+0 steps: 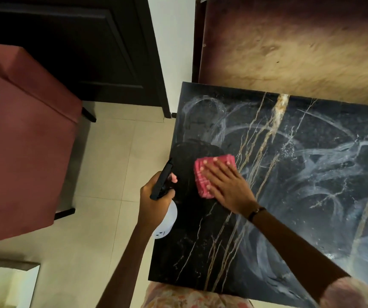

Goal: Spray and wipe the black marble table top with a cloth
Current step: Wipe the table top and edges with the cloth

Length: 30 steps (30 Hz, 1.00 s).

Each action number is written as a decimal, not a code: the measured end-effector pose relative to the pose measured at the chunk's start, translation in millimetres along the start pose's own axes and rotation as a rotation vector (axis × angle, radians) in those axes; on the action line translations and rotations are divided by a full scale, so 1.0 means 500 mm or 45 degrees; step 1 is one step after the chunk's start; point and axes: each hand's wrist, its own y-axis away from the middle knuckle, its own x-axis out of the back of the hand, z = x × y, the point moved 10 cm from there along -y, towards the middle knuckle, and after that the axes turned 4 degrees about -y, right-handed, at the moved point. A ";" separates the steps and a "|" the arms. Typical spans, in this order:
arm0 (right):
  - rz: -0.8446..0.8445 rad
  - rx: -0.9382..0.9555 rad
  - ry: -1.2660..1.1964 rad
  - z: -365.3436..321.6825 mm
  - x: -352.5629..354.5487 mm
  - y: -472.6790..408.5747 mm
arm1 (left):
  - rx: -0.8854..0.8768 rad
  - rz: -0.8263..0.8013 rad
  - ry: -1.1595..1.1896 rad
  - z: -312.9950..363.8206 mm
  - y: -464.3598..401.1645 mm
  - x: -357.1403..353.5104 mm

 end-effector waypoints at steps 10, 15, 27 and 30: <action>0.081 -0.308 -0.120 -0.012 0.038 -0.264 | -0.010 -0.026 0.004 0.016 -0.064 -0.012; -0.020 0.082 -0.035 -0.006 0.008 -0.140 | -0.028 -0.024 0.014 0.030 -0.096 -0.021; 0.131 -0.389 -0.126 0.113 0.088 -0.394 | -0.202 0.033 -0.046 0.059 -0.125 -0.039; 0.079 -0.119 -0.036 0.070 0.063 -0.322 | -0.219 -0.018 -0.040 0.059 -0.130 -0.050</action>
